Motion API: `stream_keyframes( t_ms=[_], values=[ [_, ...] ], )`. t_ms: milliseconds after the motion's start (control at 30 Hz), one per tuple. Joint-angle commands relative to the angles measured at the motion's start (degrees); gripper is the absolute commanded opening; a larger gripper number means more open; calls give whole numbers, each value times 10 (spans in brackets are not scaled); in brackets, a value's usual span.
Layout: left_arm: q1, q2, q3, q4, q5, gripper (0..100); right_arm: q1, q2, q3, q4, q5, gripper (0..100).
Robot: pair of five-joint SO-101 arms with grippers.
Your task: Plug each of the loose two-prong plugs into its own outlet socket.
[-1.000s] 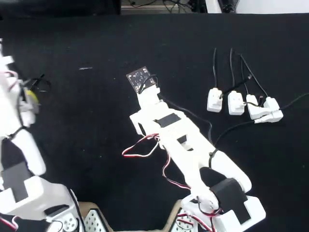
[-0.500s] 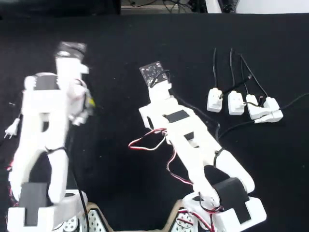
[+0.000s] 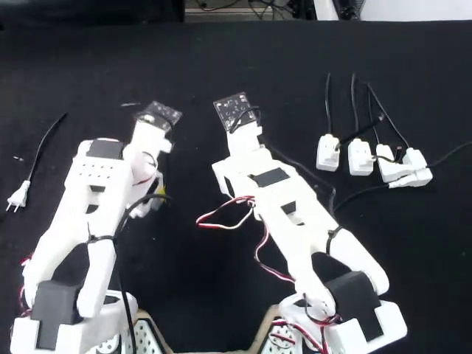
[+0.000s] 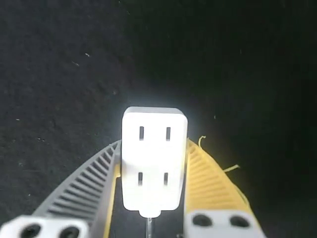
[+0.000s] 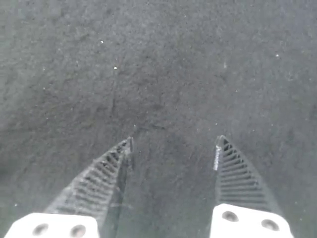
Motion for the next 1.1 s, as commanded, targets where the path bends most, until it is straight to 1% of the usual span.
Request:
stream_keyframes(
  t_ms=[0, 267, 633, 733, 800, 867, 967, 1067],
  values=[
    [7, -27, 14, -15, -20, 29, 11, -33, -3, -11, -6, 244],
    [7, -32, 74, -84, -24, 30, 11, -30, -3, -11, -6, 244],
    [6, -30, 73, -83, -24, 34, 11, -29, -3, -12, -6, 244],
    [6, -26, 73, -81, -33, 40, 11, -29, -3, -12, -6, 244],
    [6, -25, 67, -58, -58, 88, 11, -29, -3, -12, -6, 244],
    [6, -25, 58, -29, -72, 166, 11, -29, -3, -12, -6, 244],
    [5, -32, 37, 18, -73, 257, 10, -29, -3, -13, -6, 244],
    [4, -32, 2, 55, -74, 257, 10, -29, -3, -13, -6, 244]
  ],
)
